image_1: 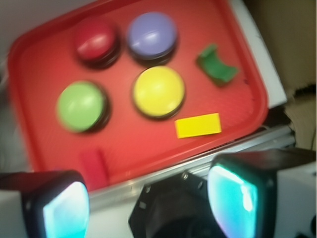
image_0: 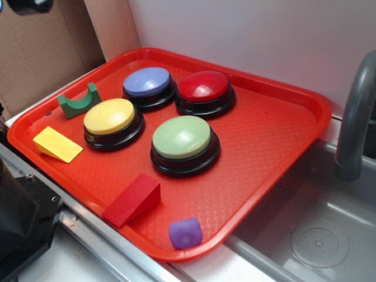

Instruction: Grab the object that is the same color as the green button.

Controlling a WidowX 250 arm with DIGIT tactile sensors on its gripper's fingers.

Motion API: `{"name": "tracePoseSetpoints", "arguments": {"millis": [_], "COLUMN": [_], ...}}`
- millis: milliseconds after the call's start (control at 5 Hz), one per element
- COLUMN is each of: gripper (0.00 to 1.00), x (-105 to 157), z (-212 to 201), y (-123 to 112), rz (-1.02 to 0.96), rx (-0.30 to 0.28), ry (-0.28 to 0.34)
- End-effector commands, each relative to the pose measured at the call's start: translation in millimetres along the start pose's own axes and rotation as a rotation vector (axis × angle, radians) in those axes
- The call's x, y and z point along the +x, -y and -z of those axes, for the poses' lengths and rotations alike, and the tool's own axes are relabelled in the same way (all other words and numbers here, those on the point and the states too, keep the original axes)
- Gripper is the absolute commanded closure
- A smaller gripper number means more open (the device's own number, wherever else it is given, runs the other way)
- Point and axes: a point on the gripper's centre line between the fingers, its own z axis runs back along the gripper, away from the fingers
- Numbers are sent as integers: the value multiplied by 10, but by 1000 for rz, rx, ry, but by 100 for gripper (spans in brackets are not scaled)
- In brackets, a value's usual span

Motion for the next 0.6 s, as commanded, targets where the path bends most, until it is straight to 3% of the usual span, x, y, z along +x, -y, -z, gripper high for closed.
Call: {"name": "tracePoseSetpoints", "arguments": {"millis": [0,400], "gripper": [0,0], "x": [491,815], "z": [342,854], "y": [-459,-812], "rz": [-11,22], "rx": [-11,22], "ry": [78,71]}}
